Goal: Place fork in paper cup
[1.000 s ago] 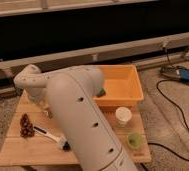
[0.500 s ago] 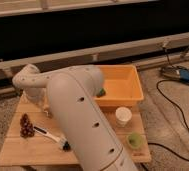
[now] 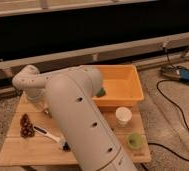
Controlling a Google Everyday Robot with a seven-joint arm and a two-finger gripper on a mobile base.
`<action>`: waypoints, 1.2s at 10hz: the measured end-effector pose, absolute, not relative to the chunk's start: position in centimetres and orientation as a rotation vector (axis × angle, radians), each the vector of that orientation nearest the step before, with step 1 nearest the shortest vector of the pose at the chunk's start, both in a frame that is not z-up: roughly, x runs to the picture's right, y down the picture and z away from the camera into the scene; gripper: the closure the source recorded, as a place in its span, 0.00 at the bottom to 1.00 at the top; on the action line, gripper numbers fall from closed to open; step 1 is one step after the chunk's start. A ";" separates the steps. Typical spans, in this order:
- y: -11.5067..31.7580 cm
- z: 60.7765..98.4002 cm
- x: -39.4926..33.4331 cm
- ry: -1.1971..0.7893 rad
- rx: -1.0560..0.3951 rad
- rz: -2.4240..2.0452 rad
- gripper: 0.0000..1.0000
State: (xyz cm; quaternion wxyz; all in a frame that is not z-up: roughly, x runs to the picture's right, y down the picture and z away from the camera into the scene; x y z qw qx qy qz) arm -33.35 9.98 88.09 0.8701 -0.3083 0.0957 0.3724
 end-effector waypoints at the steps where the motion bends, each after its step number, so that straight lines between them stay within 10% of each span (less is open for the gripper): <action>1: 10.1 88.2 -33.3 0.202 -0.646 0.778 0.20; 5: 10.7 88.7 -33.6 0.214 -0.654 0.767 0.20; 9: 11.1 89.2 -33.9 0.221 -0.662 0.756 0.51; 12: 11.3 89.4 -33.9 0.224 -0.668 0.755 0.53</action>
